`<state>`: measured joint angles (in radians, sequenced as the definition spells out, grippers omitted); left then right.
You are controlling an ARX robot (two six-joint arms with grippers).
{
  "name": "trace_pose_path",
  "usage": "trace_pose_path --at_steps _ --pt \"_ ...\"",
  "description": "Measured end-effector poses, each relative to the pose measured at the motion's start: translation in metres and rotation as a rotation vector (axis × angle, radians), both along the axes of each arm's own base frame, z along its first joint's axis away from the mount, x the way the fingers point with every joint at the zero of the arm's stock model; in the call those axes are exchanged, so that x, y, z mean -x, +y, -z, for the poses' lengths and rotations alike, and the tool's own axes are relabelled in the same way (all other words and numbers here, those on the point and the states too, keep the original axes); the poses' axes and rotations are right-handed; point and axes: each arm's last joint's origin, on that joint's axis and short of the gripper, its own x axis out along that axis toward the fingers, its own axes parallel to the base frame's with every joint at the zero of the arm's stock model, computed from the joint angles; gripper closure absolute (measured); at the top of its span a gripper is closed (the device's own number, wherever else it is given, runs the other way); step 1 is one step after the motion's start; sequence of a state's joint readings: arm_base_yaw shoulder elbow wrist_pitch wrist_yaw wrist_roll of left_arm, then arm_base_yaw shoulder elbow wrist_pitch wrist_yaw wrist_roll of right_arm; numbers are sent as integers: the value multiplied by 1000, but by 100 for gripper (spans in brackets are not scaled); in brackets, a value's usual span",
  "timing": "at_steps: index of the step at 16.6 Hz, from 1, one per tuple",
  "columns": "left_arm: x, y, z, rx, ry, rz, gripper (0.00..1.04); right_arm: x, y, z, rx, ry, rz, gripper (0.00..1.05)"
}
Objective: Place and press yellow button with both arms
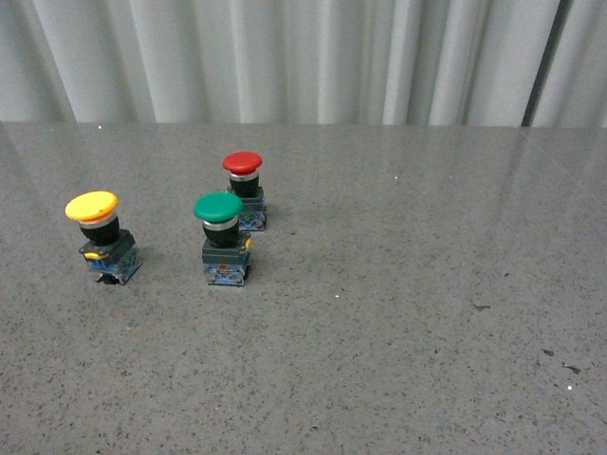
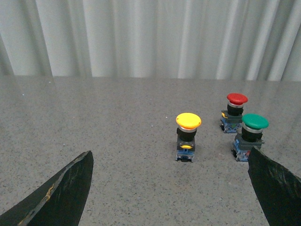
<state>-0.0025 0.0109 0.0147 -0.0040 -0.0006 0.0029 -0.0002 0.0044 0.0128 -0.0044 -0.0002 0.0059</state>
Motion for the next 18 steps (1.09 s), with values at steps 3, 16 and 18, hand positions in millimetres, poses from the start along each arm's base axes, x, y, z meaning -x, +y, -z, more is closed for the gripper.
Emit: trace_pose_path --at_steps 3,16,18 --pt "0 0 0 0 0 0 7 0 0 0 0 0 0 7" --pt "-74 21 -73 -30 140 -194 7 0 0 0 1 0 0 7" --pt "-113 20 -78 -29 227 -126 7 0 0 0 1 0 0 7"
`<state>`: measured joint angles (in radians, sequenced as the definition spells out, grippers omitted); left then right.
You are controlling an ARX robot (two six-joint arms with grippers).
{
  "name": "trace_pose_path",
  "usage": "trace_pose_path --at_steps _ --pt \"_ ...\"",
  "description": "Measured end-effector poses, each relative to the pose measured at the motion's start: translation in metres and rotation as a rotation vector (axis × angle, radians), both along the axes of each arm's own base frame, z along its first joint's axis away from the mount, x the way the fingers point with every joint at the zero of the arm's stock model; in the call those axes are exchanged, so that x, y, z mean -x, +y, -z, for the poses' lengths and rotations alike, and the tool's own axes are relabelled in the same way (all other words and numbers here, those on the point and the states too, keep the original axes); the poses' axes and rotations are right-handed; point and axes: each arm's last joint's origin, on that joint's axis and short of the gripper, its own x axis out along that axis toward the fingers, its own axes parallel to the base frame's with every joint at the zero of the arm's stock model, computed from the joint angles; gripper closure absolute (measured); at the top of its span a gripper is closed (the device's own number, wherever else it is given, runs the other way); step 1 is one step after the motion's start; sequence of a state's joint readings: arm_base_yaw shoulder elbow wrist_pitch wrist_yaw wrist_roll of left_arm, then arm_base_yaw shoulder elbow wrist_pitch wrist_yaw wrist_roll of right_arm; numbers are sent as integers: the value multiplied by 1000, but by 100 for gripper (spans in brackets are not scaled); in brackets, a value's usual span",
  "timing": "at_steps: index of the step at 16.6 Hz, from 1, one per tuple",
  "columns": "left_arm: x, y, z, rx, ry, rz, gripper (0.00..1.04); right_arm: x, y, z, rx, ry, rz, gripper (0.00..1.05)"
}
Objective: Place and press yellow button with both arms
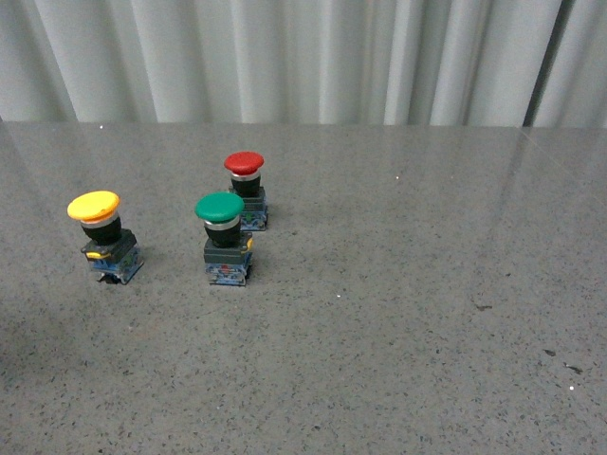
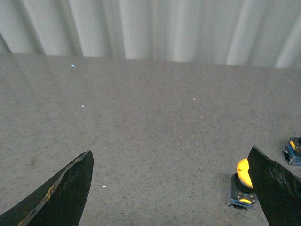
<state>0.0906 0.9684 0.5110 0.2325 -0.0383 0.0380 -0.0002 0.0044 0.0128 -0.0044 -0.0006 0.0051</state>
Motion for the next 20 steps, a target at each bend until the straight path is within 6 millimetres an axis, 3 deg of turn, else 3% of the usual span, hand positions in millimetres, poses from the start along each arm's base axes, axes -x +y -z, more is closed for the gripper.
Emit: trace_pose_path --at_steps 1,6,10,17,18,20 --pt "-31 -8 3 18 96 80 7 0 0 0 0 0 0 7" --pt "-93 -38 18 -6 250 185 7 0 0 0 0 0 0 7" --pt "-107 -52 37 -6 344 235 7 0 0 0 0 0 0 7" --pt "-112 -53 63 -11 405 244 7 0 0 0 0 0 0 7" --pt "-112 -53 68 -13 421 251 11 0 0 0 0 0 0 7" --pt "-113 -54 69 -16 417 258 30 0 0 0 0 0 0 7"
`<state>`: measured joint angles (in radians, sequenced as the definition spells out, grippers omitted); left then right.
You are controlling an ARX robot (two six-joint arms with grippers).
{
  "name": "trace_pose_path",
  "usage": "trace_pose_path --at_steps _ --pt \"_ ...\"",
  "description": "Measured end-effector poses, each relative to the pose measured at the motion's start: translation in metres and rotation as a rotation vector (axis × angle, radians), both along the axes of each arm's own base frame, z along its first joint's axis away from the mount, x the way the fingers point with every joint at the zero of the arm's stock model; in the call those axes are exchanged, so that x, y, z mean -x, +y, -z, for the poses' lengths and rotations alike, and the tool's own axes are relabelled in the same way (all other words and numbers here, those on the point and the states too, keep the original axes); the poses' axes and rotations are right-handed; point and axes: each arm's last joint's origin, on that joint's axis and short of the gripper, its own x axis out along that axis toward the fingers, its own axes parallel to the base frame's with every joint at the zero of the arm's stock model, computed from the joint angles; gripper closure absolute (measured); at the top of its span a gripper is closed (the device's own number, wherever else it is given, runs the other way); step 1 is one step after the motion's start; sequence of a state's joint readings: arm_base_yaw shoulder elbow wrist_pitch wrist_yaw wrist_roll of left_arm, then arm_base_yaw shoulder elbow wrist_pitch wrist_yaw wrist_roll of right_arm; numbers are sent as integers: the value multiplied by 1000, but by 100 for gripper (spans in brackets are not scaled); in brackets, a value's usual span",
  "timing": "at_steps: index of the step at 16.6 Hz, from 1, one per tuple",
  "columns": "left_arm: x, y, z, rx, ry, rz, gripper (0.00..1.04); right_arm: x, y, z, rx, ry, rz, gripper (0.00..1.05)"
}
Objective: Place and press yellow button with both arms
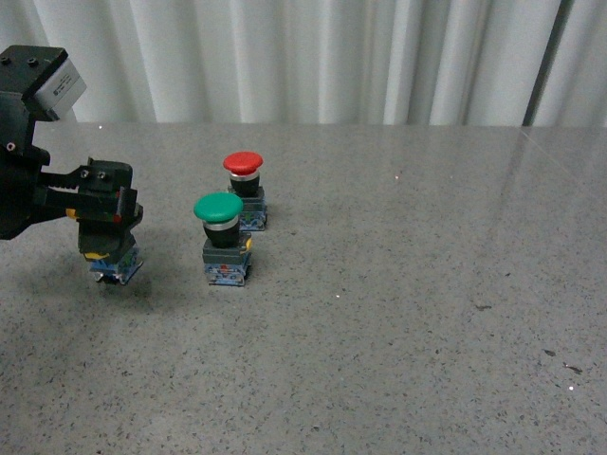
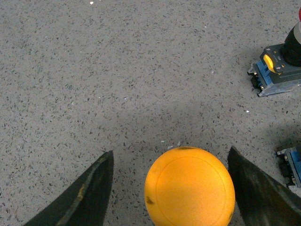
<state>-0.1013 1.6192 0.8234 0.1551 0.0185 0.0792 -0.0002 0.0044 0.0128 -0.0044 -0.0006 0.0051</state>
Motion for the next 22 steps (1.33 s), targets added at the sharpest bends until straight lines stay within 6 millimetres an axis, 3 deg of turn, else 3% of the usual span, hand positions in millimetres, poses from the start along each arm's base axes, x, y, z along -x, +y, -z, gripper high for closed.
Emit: trace_pose_path --at_steps 3,4,7,10,12,14,16,22 --pt "0 -1 0 -11 2 3 66 0 0 0 0 0 0 7" --pt "2 -2 -2 -18 4 2 70 0 0 0 0 0 0 7" --pt "8 -16 -33 -9 -57 46 71 0 0 0 0 0 0 7" --pt "8 -51 -96 23 -245 112 71 0 0 0 0 0 0 7" --pt "3 -80 -112 48 -283 147 71 0 0 0 0 0 0 7" --pt "-13 -116 -102 71 -238 164 71 0 0 0 0 0 0 7" --pt "-28 -148 -78 99 -169 144 71 0 0 0 0 0 0 7" --pt "-27 -168 -60 123 -123 129 71 0 0 0 0 0 0 7"
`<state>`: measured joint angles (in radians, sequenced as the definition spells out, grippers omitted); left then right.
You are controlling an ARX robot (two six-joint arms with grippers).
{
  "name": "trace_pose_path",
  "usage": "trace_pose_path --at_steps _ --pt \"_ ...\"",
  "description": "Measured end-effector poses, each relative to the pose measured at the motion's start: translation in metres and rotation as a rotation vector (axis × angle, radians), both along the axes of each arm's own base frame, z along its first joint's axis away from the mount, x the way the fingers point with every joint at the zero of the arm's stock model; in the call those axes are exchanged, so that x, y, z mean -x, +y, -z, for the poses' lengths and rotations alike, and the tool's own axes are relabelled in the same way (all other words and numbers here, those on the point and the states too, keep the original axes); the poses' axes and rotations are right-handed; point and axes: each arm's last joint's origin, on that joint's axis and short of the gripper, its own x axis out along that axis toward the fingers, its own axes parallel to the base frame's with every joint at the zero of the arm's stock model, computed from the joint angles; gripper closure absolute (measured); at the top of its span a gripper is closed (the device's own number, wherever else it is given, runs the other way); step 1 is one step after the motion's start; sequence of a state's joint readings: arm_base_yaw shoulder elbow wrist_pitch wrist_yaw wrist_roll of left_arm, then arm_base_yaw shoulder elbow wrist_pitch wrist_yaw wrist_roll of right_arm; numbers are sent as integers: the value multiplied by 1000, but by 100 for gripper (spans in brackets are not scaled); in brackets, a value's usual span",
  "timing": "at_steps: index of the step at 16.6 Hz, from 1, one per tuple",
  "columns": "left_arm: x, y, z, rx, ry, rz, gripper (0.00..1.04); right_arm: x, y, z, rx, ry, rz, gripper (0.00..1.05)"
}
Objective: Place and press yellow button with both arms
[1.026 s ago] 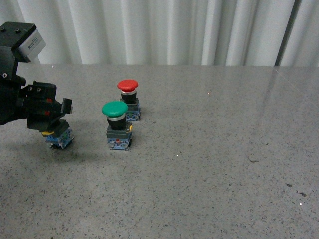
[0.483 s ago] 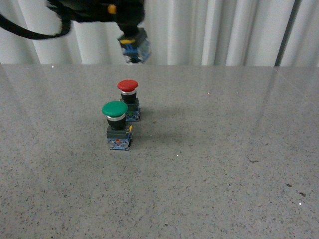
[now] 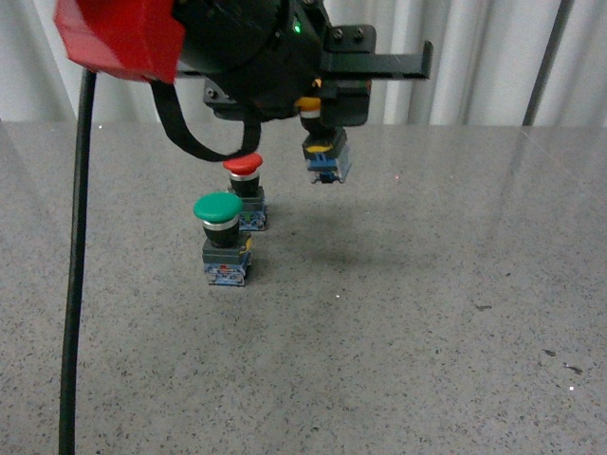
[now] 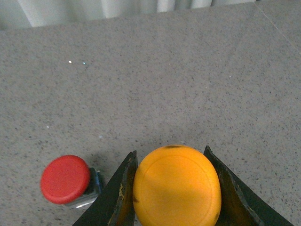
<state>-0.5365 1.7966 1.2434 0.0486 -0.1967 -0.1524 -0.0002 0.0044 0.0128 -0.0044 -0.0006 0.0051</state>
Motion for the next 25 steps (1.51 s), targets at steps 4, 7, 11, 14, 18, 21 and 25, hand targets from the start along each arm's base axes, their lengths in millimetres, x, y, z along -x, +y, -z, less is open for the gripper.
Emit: trace_pose_path --at_steps 4,7,11,14,18,21,25 --pt "0 -19 18 14 44 -7 71 0 0 0 0 0 0 7" --pt "-3 -30 32 14 78 1 71 0 0 0 0 0 0 7" --pt "-8 -34 45 17 116 10 71 0 0 0 0 0 0 7" --pt "17 -73 56 11 152 27 57 0 0 0 0 0 0 7" --pt "17 -71 54 15 133 17 7 0 0 0 0 0 0 7" --pt "16 -70 47 31 96 12 7 0 0 0 0 0 0 7" --pt "13 -50 14 39 -52 -35 7 0 0 0 0 0 0 7"
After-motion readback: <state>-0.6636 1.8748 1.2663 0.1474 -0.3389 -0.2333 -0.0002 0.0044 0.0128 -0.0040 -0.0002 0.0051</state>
